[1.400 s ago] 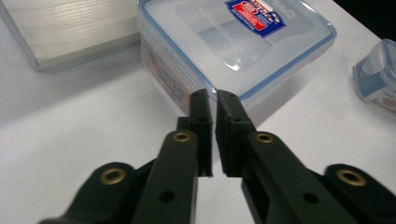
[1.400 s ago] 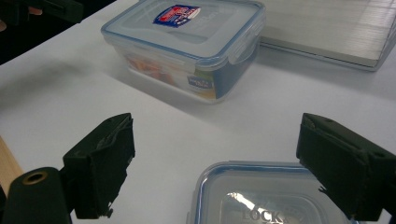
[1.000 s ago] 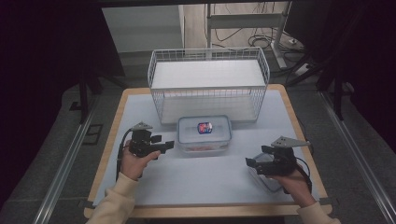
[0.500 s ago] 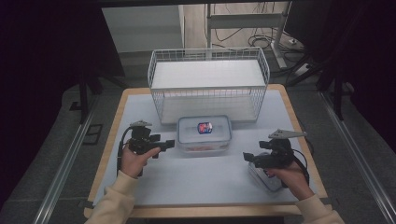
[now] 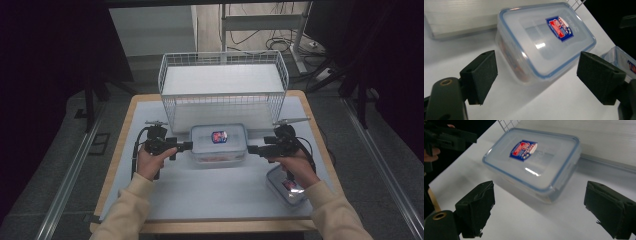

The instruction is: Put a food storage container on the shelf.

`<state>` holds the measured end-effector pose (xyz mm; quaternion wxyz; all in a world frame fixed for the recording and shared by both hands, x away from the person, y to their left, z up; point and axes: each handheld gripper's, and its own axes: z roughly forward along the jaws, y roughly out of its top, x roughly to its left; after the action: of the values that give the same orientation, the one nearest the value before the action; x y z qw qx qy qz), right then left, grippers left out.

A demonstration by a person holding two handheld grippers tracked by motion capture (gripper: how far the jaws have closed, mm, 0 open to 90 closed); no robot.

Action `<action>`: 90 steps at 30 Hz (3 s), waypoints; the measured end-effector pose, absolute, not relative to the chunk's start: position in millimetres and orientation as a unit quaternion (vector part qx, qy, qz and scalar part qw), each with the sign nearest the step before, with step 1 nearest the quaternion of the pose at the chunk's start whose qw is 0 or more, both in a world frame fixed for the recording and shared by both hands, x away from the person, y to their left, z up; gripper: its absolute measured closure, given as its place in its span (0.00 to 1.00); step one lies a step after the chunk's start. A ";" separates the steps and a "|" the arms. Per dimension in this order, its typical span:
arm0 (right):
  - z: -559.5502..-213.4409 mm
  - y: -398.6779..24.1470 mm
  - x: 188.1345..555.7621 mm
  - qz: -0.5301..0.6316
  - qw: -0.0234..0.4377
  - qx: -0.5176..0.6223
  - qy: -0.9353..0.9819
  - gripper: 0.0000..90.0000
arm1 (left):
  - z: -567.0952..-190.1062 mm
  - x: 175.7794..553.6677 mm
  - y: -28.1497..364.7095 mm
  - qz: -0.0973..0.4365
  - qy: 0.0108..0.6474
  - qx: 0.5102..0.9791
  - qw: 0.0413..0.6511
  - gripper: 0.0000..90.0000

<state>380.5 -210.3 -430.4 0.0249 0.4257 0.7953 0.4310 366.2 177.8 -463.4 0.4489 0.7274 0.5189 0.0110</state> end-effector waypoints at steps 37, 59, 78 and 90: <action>-474.1 -168.5 454.8 0.368 -0.061 0.489 0.788 0.10 | -512.7 416.4 150.8 -0.121 0.545 0.711 0.427 0.15; -485.7 -178.6 459.0 0.368 -0.134 0.533 0.750 0.31 | -508.2 413.8 157.0 -0.116 0.543 0.708 0.436 0.27; -478.8 -197.8 436.8 0.404 -0.139 0.507 0.749 0.48 | -503.2 389.9 169.3 -0.102 0.514 0.708 0.473 0.48; -478.9 -201.6 430.1 0.416 -0.134 0.490 0.754 0.50 | -503.7 385.7 173.5 -0.102 0.498 0.714 0.481 0.51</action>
<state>430.1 -201.6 -478.9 -0.1339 0.4896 0.7544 0.4162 385.7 173.5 -503.7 0.4811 0.7143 0.4978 -0.1022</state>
